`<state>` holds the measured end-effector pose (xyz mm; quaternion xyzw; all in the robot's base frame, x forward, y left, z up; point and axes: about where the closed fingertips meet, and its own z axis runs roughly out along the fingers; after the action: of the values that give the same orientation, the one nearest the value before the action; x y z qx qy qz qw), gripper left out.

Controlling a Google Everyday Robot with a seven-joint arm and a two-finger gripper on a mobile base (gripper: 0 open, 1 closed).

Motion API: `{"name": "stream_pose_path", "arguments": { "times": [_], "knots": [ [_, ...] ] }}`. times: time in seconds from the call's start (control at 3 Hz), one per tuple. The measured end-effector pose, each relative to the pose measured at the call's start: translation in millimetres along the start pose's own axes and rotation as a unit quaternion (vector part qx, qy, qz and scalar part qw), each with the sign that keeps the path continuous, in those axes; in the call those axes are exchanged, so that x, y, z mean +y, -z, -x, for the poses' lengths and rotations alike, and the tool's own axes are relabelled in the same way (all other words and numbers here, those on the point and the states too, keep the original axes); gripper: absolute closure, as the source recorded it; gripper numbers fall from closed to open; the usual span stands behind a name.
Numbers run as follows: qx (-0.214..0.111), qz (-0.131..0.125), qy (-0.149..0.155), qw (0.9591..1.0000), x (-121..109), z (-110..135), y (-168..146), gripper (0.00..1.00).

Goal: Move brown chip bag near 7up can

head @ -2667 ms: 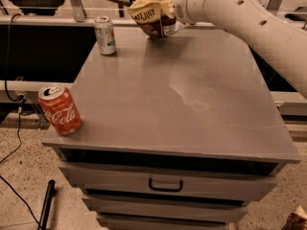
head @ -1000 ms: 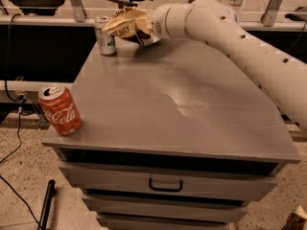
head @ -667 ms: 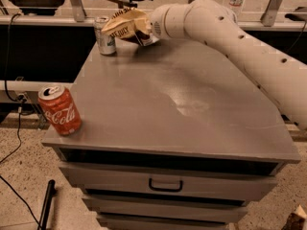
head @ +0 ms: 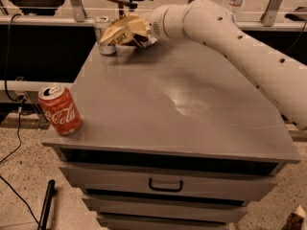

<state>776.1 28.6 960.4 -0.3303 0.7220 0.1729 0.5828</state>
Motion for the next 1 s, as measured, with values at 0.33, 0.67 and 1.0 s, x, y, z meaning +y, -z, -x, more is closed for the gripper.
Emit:
{"name": "stream_pose_path", "arguments": {
  "times": [0.33, 0.67, 1.0],
  "knots": [
    [0.000, 0.002, 0.000, 1.0000, 1.8, -0.3, -1.6, 0.00],
    [0.000, 0.002, 0.000, 1.0000, 1.9, -0.3, -1.6, 0.00],
    [0.001, 0.001, 0.010, 0.9999, -0.9, 4.4, 2.1, 0.00]
  ]
}}
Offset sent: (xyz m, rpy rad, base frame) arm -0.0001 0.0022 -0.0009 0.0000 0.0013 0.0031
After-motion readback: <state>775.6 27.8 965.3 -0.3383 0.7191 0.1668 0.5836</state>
